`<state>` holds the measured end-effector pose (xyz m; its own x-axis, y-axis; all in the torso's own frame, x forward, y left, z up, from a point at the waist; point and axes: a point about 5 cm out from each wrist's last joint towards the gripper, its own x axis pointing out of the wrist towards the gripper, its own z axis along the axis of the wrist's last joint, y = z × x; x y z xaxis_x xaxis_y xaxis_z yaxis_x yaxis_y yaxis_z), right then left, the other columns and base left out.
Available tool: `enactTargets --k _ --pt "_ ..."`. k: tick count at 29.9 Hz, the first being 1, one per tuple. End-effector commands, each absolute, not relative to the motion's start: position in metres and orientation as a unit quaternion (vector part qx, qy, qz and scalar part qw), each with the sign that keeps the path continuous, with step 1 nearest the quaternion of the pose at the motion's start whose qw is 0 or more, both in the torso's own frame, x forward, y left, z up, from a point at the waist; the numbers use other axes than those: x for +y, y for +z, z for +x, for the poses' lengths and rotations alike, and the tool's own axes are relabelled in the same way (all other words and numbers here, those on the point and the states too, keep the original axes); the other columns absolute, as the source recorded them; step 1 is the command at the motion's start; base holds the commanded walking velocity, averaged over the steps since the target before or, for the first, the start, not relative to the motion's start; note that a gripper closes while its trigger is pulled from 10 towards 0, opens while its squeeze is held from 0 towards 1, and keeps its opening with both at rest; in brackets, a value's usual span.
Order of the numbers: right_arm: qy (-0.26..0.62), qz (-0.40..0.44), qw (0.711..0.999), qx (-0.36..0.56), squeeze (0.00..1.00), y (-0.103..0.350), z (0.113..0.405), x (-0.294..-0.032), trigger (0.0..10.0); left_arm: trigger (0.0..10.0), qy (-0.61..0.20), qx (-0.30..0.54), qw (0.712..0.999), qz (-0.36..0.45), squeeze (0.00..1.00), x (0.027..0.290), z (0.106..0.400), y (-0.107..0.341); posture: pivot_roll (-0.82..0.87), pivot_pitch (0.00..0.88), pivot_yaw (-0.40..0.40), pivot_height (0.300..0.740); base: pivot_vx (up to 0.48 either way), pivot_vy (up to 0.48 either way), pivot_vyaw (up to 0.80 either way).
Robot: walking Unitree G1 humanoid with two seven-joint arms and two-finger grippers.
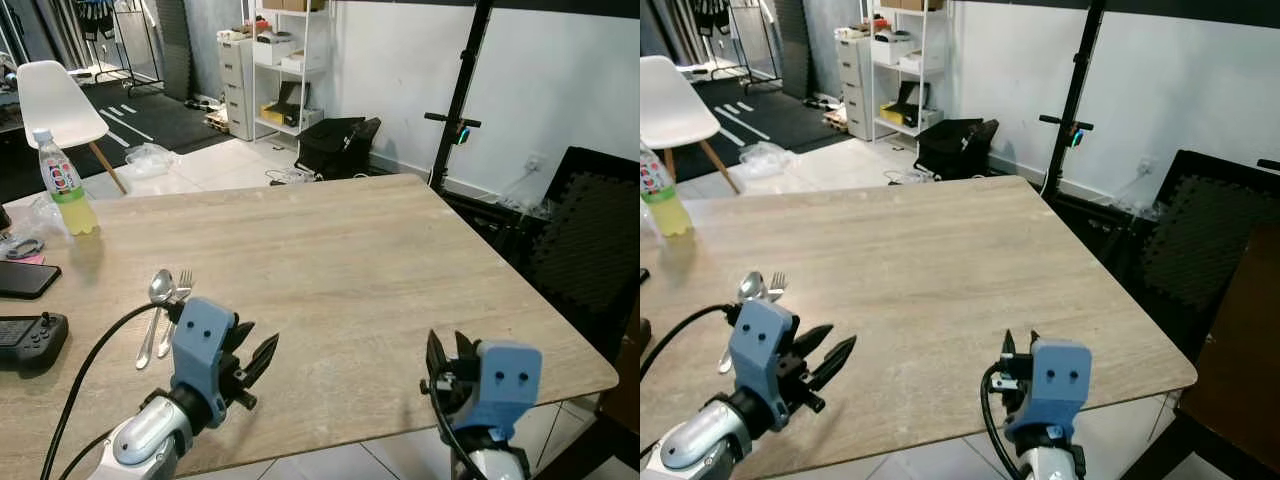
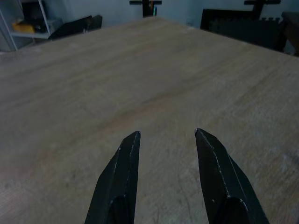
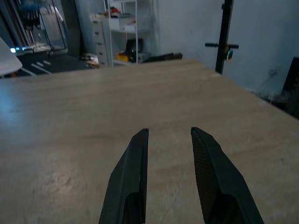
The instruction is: Setting the table
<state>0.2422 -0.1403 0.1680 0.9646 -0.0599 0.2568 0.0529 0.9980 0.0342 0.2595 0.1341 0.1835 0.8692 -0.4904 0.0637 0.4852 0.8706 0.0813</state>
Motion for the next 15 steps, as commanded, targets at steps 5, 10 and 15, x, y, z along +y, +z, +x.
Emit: enactTargets --k 5,10,15 --pt "-0.033 0.012 0.990 -0.137 0.00 0.1704 0.2426 -0.1441 10.0 10.0 -0.233 -0.045 0.971 0.034 0.00 0.1390 0.2638 0.1870 0.02 0.000 0.041 0.740 0.000 0.000 0.00" --pt "-0.032 0.014 0.990 -0.140 0.00 0.1702 0.2425 -0.1434 10.0 10.0 -0.227 -0.048 0.972 0.039 0.00 0.1383 0.2632 0.1865 0.02 0.000 0.040 0.740 0.000 0.000 0.00" --pt "-0.031 0.016 0.990 -0.139 0.00 0.1702 0.2426 -0.1429 10.0 10.0 -0.226 -0.048 0.972 0.041 0.00 0.1379 0.2636 0.1863 0.02 0.000 0.041 0.740 0.000 0.000 0.00"
